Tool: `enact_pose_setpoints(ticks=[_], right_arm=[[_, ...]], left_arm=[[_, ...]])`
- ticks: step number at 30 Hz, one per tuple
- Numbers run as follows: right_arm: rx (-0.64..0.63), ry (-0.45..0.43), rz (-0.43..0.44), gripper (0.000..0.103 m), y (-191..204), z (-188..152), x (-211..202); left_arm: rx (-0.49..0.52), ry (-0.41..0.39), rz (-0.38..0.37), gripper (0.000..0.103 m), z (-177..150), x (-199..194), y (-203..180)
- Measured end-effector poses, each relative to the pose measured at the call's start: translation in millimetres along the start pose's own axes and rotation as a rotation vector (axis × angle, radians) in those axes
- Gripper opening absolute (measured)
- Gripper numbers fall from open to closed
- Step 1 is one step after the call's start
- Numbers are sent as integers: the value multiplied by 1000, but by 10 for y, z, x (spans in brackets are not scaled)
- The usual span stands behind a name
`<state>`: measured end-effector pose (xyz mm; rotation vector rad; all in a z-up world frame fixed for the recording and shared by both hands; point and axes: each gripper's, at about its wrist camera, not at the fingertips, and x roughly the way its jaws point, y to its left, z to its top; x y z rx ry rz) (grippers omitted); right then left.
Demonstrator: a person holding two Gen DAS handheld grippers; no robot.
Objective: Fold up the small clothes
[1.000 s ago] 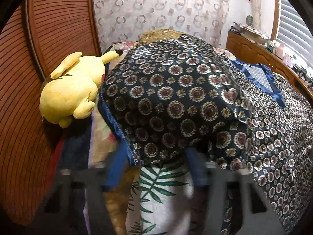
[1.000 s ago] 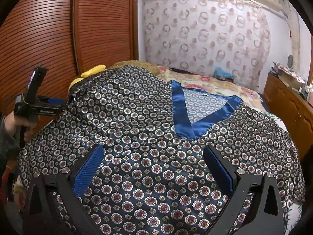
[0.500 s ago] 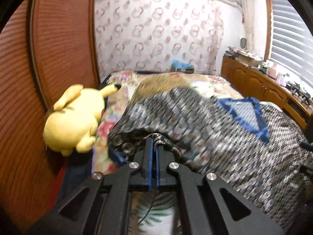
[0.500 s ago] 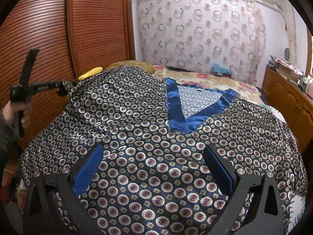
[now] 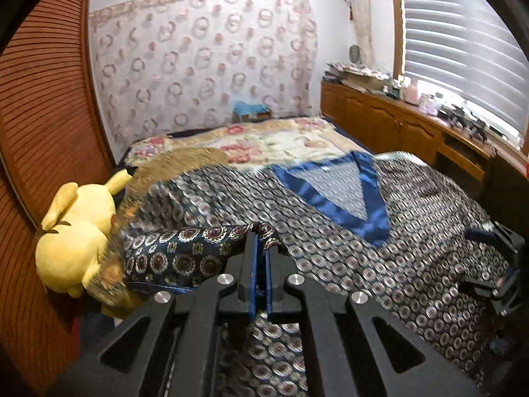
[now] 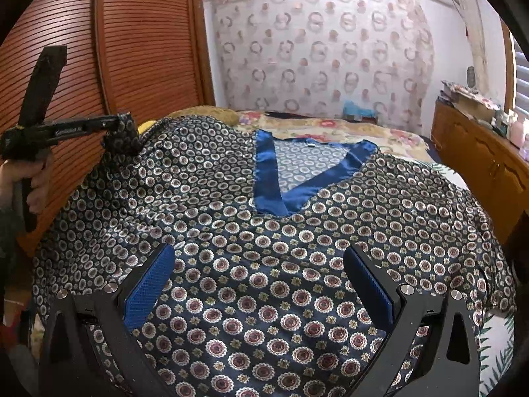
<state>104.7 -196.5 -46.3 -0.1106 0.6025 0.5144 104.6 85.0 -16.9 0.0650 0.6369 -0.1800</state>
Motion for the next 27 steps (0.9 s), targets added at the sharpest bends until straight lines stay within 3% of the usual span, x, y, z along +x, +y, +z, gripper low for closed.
enact_pose_setpoints(ticks=[4,6,8,16,21,27], right_arm=[[1,9,1,103,-6,-16,9],[-1,12,2,103,-3,-17,17],[-8,15,3,103,11,-13,28],[-59,15,43,103,150,164,86],[-115,-13,101,101,320,413,141],[-186,2,225,86,712,783,473]], left_arm=[[-14,18,-15,8,-160,-99,-68],[-19,15,-20,15,-233,-179,-71],[-27,4,-20,29,-308,-278,-70],[-91,-27,21,54,-543,-575,91],[-146,-58,63,55,-667,-752,303],[-200,-83,109,55,-790,-886,520]])
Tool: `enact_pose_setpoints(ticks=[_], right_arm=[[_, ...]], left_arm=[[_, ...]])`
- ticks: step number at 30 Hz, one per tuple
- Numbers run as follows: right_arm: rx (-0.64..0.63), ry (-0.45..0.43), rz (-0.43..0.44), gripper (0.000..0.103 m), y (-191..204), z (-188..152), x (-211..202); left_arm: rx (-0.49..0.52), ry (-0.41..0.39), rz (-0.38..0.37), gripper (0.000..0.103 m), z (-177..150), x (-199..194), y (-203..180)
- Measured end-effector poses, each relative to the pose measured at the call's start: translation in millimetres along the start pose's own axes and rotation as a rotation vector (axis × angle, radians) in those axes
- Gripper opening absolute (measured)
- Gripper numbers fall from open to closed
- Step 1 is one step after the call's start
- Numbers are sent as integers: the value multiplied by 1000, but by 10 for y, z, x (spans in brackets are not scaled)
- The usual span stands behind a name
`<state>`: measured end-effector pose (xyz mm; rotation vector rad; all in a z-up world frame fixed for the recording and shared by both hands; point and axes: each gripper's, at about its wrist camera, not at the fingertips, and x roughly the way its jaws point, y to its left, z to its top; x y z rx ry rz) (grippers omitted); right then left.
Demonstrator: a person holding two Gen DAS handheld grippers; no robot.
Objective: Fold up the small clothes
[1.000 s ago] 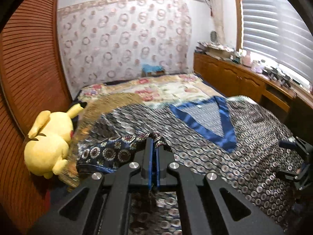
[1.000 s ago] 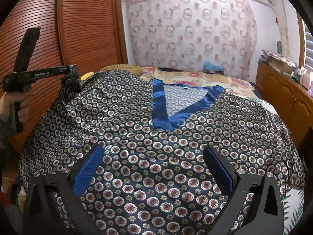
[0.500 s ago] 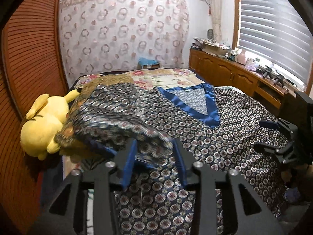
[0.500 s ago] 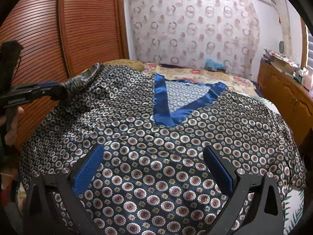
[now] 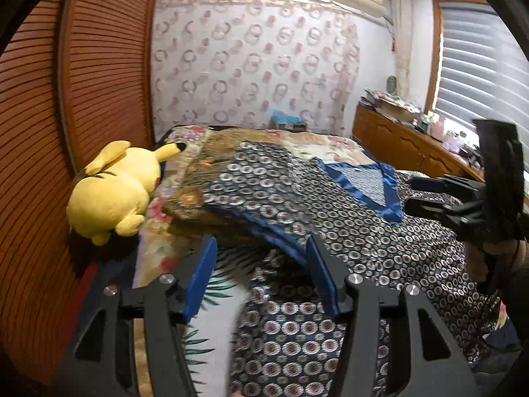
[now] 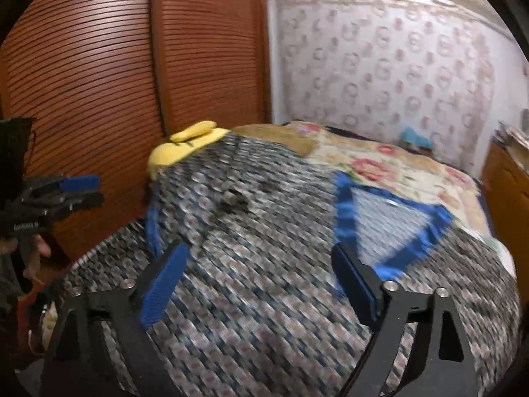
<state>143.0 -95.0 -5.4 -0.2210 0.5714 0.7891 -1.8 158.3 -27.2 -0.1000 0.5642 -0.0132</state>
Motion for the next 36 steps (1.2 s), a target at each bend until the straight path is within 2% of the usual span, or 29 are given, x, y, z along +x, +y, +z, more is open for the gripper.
enact_pose_setpoints(ticks=[4,10,14,17,18,22,23,31,33,36], right_arm=[[-41,31,99,78,294,268,414],[-114,101,181,78,759,446,973],[-200,186,188,77,1018,424,1276],[-256,220,135,68,1132,394,1414],[-274,228,108,61,1150,385,1452],[-258,224,85,24,1069,432,1513],[-240,213,90,19,1022,461,1489],[-115,111,112,7,667,677,1229],[-93,87,68,6,586,735,1195],[-37,83,48,6,380,768,1156]], left_arm=[[-21,-7,25,55,-58,-68,114],[-31,5,36,55,-155,-70,187],[-38,11,44,55,-206,-59,227],[-47,11,41,55,-231,-50,238],[-48,11,41,55,-225,-53,243],[-52,9,38,55,-222,-51,232],[-52,9,38,55,-224,-49,233],[-39,19,24,55,-205,15,161],[-36,23,19,55,-198,45,134],[-29,26,13,55,-189,84,117]])
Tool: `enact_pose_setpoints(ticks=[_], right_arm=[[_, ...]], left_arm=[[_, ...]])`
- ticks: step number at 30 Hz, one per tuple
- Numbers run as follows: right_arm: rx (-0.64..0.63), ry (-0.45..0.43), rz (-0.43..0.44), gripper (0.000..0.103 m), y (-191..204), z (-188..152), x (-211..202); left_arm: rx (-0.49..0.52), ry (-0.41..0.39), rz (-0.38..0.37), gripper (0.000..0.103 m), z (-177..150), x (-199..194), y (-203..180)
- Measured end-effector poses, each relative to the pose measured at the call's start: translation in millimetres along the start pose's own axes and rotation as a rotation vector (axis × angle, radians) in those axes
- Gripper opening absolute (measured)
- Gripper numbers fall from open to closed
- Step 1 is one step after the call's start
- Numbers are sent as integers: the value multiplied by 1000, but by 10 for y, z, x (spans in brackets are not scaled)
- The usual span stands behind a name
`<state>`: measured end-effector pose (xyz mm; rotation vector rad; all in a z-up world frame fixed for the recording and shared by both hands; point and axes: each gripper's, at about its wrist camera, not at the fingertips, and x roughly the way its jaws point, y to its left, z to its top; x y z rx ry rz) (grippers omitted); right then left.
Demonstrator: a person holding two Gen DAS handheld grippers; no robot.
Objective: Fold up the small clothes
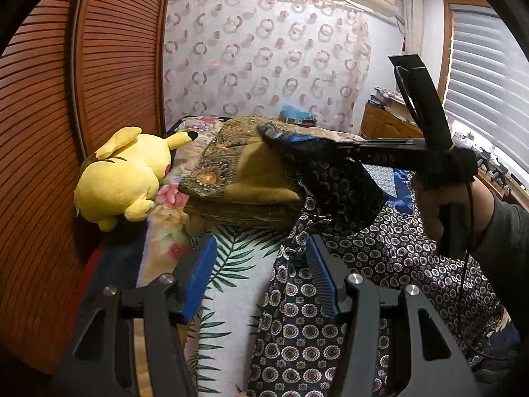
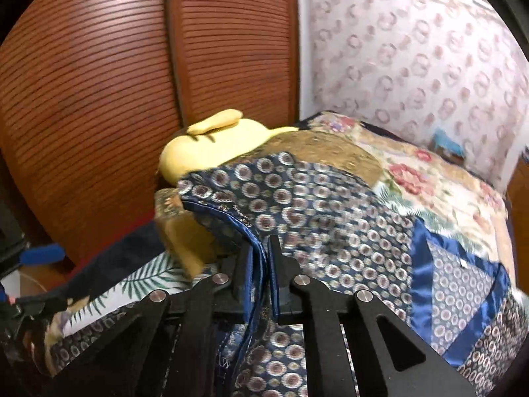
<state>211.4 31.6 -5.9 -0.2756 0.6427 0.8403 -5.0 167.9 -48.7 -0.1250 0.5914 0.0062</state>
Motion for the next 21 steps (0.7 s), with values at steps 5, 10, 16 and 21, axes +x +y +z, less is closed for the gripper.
enact_pose_setpoints(ticks=[5,10,16,21], right_arm=[[95,-9,-75,6,-359,-72,-148],[161,9,-102,35,-639,-172,-270],[135,12,-142,45,-815,-359,-637],[128,7,-198,52,-1074,-675,-1036]], left_arm=[[11,7,-13,55,25,84,-56],[20,12,-22,55,98,172,-134],[30,21,-48,55,200,317,-261],[53,41,-51,55,270,479,-366]])
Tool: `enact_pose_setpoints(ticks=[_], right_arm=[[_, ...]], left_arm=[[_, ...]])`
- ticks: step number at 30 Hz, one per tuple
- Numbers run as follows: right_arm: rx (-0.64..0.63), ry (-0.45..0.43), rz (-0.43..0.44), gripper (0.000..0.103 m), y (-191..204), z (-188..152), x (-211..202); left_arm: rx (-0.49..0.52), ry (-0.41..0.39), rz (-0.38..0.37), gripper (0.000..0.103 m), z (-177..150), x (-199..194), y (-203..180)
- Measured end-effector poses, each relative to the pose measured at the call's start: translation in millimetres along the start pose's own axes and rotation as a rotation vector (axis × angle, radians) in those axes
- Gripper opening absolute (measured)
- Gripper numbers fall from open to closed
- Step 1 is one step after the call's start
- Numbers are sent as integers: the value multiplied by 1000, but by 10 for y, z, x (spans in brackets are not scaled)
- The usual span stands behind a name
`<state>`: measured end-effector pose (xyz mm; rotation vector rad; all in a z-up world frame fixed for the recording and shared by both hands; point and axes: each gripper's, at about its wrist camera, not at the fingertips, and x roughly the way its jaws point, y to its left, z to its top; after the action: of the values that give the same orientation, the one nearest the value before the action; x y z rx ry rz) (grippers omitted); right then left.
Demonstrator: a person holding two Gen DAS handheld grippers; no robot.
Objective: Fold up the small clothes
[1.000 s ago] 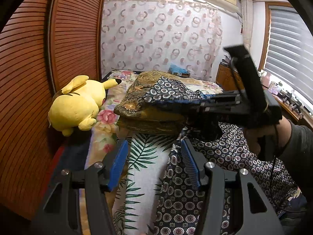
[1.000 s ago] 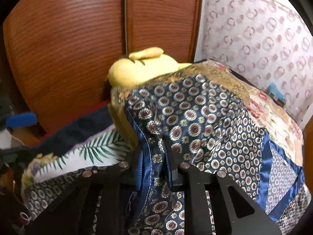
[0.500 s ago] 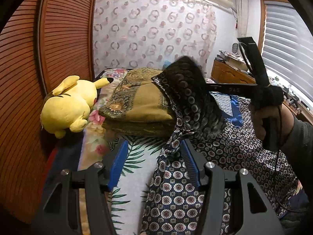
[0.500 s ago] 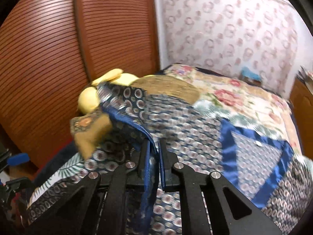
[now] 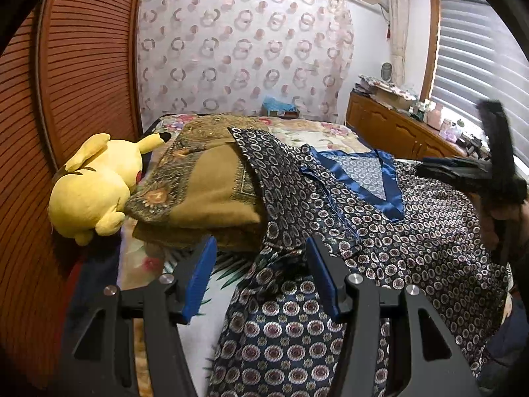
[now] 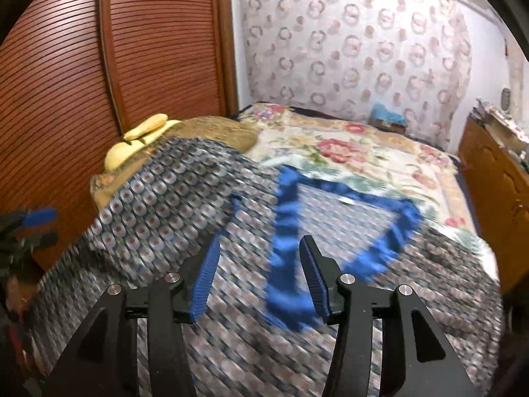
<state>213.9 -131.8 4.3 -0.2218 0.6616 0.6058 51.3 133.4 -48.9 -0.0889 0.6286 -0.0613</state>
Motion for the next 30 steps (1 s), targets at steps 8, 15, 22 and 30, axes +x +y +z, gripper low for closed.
enact_pose_setpoints(ticks=[8,15,22,30], right_arm=[[65,14,-118,53,-709,-679,-594],[133,38,-241,53,-1323,-1194,-1049],[258,99,-350,53,-2020,-1657,-1327],[354,154,-348,53,-2339,-1913,-1351]], left_arm=[[10,29,-38,55,4,179,-209],[60,84,-68,55,-51,359,-475],[105,165,-99,55,-192,580,-719],[155,221,-110,55,-242,709,-908]])
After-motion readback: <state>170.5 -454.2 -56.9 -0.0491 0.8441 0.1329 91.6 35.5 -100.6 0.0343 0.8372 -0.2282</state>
